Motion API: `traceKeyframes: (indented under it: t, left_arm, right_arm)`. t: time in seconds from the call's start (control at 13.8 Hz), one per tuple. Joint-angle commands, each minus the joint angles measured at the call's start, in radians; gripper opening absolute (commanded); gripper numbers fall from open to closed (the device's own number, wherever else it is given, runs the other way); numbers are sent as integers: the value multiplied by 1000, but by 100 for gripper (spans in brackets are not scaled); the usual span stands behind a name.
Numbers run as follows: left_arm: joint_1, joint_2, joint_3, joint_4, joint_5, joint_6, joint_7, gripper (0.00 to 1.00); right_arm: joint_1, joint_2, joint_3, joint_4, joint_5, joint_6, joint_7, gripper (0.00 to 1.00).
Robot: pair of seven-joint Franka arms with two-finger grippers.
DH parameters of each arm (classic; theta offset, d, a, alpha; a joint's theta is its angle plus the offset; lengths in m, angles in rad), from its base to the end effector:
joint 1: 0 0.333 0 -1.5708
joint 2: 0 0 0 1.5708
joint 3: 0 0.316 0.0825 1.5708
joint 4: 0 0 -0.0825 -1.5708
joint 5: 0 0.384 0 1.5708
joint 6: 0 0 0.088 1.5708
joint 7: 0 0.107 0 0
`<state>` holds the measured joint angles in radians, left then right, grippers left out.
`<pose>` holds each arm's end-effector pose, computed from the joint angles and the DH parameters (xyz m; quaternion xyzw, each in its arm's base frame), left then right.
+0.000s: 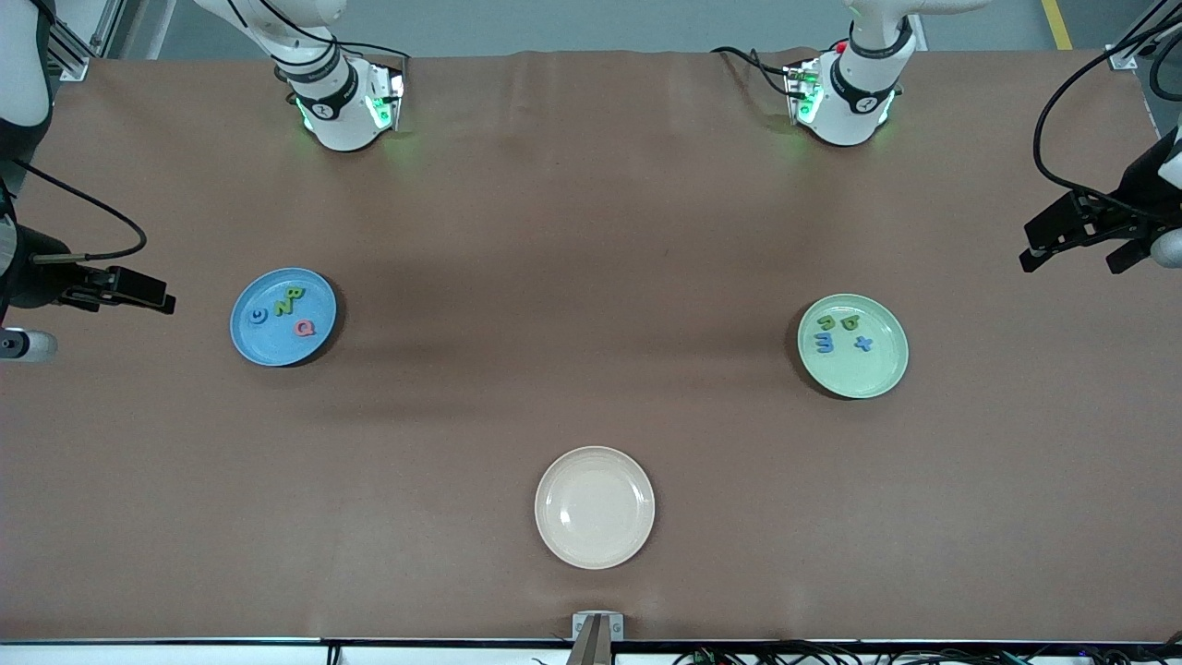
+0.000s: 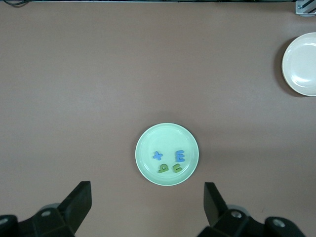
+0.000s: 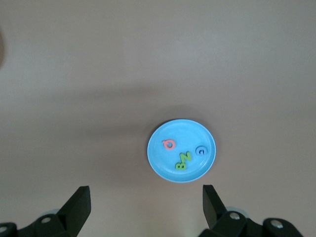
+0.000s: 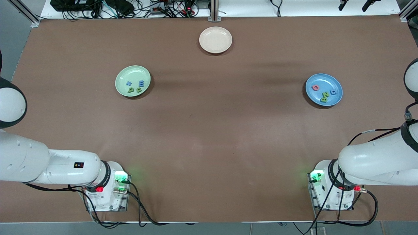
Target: Sort uppercase to blue plate, lowercase to green plate
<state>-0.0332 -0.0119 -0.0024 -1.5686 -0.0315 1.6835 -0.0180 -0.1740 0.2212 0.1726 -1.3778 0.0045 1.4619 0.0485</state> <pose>0.5619 -0.0231 0.6429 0.9978 -0.0080 0.0629 0.0174 0.6077 -0.0121 0.5786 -0.9972 0.0256 0.0673 0.0196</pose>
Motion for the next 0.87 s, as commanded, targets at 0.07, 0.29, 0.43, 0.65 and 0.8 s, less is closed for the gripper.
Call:
traceKeyframes:
  t: [0.07,0.29,0.43,0.65,0.8]
  left_arm:
    - [9,-26,-10,-16,7,5,4,100]
    - [9,-26,-8,-16,7,5,4,100]
    - [10,-26,-8,-16,7,5,3,100]
    - [12,-26,-10,-18,5,5,3,100]
    - [12,-26,-8,-18,5,5,3,100]
  right_arm:
    - [10,-16,15,11,6,-55,11,100]
    - [7,-33,13,6,5,-90,11,100]
    - [4,-34,10,14,5,-129,11,100]
    - [66,-58,-59,3,-1,-137,11,100]
    - [116,-62,-119,-1,2,-134,11,100]
